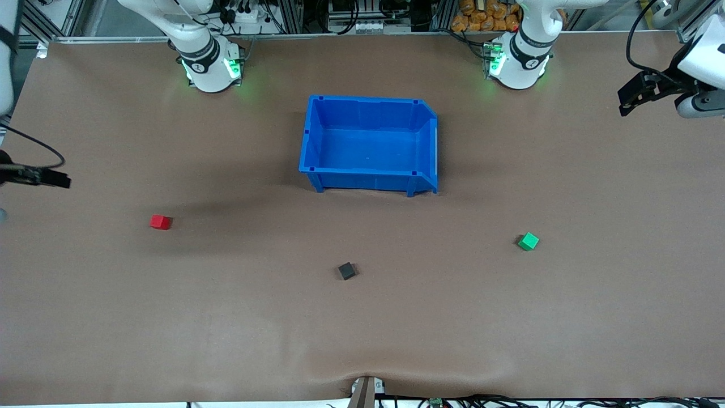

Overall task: Attach green and red cubes to black cube
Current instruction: 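Reach the right gripper down toward the red cube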

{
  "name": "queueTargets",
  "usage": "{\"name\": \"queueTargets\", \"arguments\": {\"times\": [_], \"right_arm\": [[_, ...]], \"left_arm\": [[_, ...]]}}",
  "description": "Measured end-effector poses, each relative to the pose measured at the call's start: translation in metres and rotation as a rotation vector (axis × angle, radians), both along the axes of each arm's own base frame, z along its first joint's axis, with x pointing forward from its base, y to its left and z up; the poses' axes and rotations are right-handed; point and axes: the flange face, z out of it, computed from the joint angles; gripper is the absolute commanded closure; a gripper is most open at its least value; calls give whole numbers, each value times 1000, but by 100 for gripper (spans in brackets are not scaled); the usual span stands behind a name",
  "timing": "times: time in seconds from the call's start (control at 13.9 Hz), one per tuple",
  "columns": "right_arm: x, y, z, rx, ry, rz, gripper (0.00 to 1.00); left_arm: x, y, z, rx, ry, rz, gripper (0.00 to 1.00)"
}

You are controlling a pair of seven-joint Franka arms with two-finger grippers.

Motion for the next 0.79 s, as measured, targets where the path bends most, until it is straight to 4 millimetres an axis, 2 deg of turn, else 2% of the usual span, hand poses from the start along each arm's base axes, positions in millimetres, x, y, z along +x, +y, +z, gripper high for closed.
{"name": "queueTargets", "arguments": {"times": [0.29, 0.43, 0.57, 0.79], "right_arm": [[22, -35, -123, 54, 138, -61, 0], [28, -41, -179, 140, 163, -108, 0], [35, -41, -219, 160, 155, -118, 0], [35, -35, -273, 156, 89, -112, 1]], "left_arm": [[1, 1, 1, 0, 0, 1, 0], [2, 3, 0, 0, 3, 7, 0], [5, 8, -5, 0, 13, 17, 0], [9, 11, -10, 0, 20, 24, 0]]}}
